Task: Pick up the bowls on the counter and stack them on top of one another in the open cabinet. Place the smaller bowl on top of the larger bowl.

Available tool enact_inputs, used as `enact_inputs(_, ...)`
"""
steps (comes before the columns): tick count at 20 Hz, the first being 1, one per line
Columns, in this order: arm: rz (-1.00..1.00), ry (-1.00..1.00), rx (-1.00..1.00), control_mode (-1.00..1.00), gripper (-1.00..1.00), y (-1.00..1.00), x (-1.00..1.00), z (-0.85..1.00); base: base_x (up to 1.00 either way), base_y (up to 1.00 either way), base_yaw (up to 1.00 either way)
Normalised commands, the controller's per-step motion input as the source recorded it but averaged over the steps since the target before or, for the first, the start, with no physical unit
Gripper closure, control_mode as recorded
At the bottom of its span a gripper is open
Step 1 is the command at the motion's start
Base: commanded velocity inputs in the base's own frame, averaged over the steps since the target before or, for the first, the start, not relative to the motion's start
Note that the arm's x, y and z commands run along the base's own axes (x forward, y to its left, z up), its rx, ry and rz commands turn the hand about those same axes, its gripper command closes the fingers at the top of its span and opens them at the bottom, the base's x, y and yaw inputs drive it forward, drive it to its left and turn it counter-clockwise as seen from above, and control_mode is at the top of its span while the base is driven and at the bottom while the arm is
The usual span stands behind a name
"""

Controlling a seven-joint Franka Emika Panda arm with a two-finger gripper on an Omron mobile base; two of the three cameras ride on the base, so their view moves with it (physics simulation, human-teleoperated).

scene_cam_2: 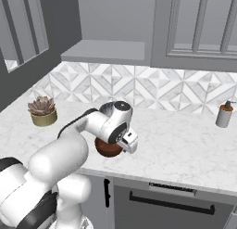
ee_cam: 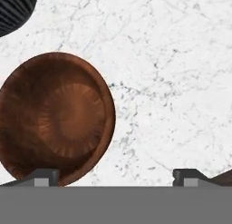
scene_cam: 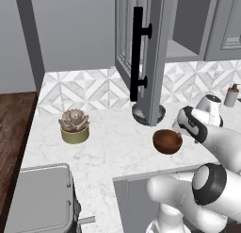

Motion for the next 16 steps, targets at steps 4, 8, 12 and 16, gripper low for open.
enact_inputs(4, 0.0, 0.02, 0.0, -1.0, -1.0, 0.0, 0.32, -0.35, 0.0, 0.0, 0.0)
enact_inputs(8, 0.0, 0.0, 0.0, -1.0, -1.0, 0.0, 0.29, -0.38, 0.0, 0.0, 0.0)
enact_inputs(12, 0.0, 0.0, 0.0, -1.0, -1.0, 0.0, 0.33, -0.41, 0.0, 0.0, 0.0)
enact_inputs(16, 0.0, 0.0, 0.0, -1.0, 1.0, 0.0, 0.26, -0.34, 0.0, 0.0, 0.0)
